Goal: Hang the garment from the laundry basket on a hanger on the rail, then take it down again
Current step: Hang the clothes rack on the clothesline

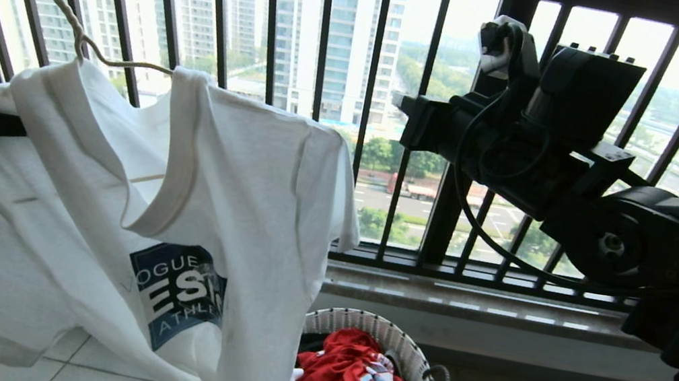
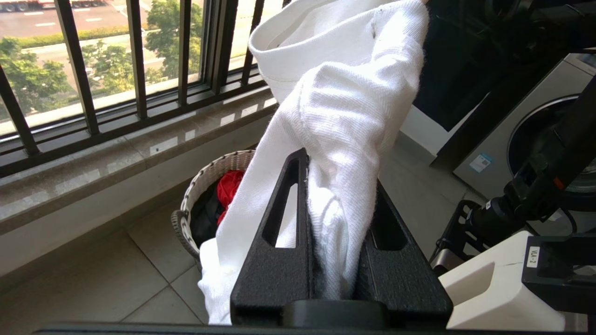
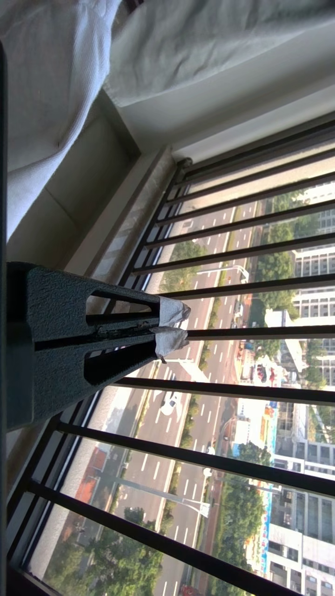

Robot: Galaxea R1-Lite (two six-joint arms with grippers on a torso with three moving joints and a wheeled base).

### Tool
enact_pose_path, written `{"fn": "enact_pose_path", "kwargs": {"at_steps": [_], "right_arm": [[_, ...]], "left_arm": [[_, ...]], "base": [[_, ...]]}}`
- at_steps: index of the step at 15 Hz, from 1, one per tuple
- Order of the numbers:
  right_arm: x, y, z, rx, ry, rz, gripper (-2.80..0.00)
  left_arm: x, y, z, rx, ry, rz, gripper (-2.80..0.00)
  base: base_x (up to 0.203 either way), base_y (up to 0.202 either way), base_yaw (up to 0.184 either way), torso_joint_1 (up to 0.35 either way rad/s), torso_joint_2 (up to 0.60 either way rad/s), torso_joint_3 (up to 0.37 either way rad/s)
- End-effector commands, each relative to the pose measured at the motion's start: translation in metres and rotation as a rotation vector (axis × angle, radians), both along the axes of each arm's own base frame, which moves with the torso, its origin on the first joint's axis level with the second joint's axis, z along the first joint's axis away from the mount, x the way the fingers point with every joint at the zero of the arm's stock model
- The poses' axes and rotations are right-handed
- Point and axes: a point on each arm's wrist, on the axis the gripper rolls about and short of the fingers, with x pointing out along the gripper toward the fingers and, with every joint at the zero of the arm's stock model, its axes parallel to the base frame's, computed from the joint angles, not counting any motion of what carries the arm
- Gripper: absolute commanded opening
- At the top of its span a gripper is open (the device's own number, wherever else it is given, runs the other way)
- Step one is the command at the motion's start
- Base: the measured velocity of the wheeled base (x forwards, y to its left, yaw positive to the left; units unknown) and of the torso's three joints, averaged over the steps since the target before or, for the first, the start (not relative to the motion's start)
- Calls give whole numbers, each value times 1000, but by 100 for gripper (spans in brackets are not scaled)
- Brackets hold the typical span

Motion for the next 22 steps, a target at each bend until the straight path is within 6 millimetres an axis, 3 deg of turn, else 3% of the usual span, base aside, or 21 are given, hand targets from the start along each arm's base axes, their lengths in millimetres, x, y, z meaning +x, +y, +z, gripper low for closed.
{"fn": "enact_pose_path", "kwargs": {"at_steps": [1, 6, 11, 16, 22], "right_arm": [[2, 1, 2, 4, -4, -14, -280], [-2, -9, 8, 24, -4, -165, -280], [-26, -35, 7, -44, 88, -394, -280], [-63, -67, 1, -132, 189, -473, -280], [-67, -75, 3, -145, 210, -496, -280]], "left_arm": [[-19, -6, 13, -1, -20, 17, -280], [-22, -4, 12, -11, -4, 36, -280], [-23, -5, 17, -27, 15, 39, -280], [-28, -11, 23, -35, 24, 31, -280], [-26, -12, 25, -40, 29, 21, -280]], "base": [[0, 0, 0, 0, 0, 0], [0, 0, 0, 0, 0, 0], [0, 0, 0, 0, 0, 0], [0, 0, 0, 0, 0, 0], [0, 0, 0, 0, 0, 0]]}}
